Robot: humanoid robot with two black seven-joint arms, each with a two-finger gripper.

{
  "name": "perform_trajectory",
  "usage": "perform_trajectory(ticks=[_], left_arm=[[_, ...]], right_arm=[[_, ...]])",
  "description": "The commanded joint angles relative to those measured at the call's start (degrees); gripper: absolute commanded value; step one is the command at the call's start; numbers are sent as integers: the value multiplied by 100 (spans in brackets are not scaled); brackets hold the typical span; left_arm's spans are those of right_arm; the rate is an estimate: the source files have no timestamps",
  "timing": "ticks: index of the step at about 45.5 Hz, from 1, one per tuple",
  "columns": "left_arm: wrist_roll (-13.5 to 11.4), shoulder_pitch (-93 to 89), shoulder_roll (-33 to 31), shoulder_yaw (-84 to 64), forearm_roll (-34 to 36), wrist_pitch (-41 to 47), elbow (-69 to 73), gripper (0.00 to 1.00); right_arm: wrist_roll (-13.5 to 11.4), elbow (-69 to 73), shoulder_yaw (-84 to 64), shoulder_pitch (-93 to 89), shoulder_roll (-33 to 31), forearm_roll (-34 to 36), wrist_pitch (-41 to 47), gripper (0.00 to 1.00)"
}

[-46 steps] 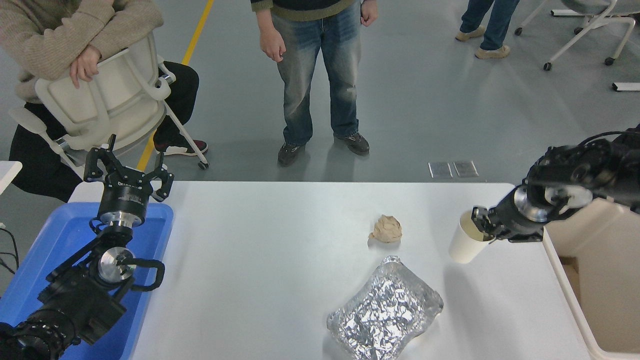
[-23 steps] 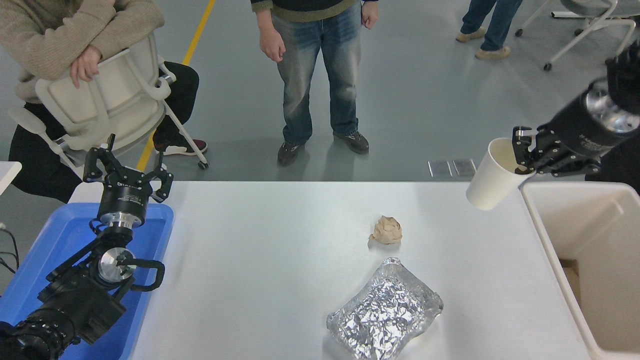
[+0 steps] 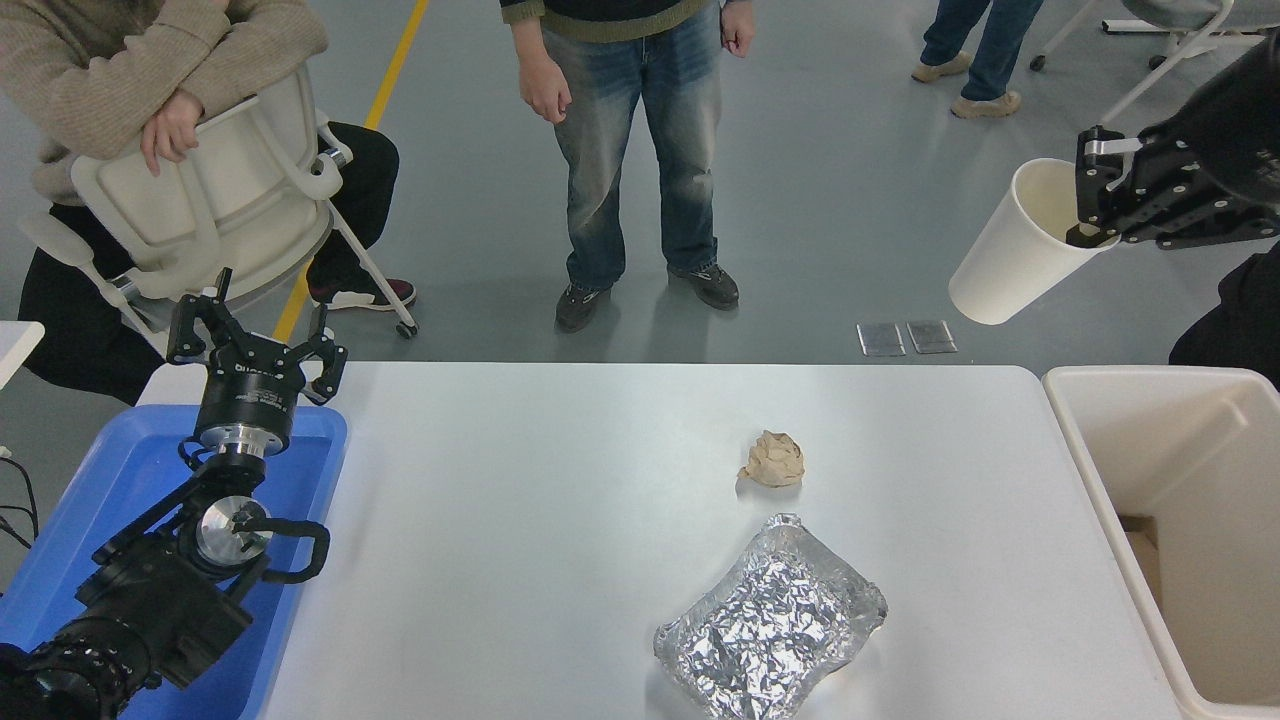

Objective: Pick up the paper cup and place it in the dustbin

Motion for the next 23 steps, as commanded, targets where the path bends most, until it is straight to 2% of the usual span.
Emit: perform_trajectory(ticks=[1,14,23], left_arm=[[0,0,0,-1,6,0,-5,99],[0,0,0,8,-2,0,4,99],[0,0,0,8,-2,0,-5,99]], right_arm=[[-8,26,-63,101,-16,-16,7,0],[-26,-202,-625,-101,-596,-218,7,0],[-26,-659,-960,-1058,-974,-298,7,0]])
